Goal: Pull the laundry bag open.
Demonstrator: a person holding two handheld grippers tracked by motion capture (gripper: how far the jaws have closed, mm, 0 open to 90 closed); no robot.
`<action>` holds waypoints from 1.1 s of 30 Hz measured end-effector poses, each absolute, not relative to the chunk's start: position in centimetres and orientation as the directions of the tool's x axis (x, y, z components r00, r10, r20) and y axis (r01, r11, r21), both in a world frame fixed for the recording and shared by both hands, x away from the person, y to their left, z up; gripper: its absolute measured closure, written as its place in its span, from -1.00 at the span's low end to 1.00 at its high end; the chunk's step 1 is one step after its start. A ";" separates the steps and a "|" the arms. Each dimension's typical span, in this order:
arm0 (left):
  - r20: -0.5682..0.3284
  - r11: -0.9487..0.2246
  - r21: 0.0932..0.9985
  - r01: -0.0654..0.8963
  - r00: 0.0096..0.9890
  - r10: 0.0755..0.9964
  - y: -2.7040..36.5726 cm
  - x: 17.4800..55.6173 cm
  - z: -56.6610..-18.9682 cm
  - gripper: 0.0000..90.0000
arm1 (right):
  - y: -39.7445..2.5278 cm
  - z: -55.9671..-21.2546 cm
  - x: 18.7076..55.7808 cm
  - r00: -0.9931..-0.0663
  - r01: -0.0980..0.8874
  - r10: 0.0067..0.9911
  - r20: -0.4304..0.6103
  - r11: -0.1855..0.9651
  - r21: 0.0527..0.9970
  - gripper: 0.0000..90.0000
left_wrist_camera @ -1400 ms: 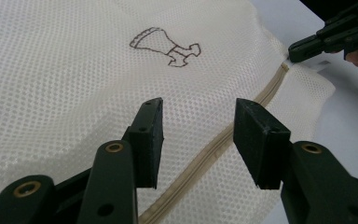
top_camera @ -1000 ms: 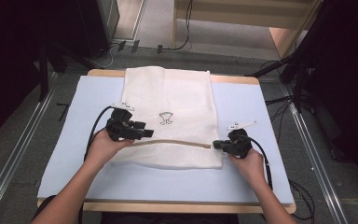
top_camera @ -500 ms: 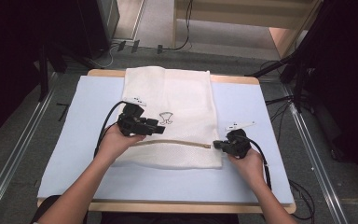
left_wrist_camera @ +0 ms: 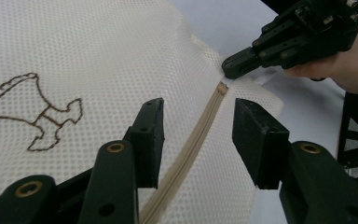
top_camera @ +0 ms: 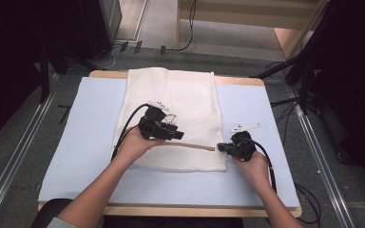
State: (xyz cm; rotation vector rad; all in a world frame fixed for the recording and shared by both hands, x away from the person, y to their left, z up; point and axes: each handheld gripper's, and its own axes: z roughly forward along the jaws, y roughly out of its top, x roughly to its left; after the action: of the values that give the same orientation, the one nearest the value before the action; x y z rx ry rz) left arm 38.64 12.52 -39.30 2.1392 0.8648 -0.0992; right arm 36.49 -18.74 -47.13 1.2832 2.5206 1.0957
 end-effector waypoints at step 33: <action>-0.364 -0.535 0.577 0.617 0.780 0.509 4.1 39.1 -43.3 0.67 | -18.6 -47.1 36.4 -0.641 0.652 0.741 0.198 0.390 0.651 1.00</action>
State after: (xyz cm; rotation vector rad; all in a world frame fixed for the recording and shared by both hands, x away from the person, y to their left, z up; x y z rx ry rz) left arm 39.09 4.10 -43.31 2.2512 0.8322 -0.1956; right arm 36.37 -18.64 -47.13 1.2664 2.5129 1.0878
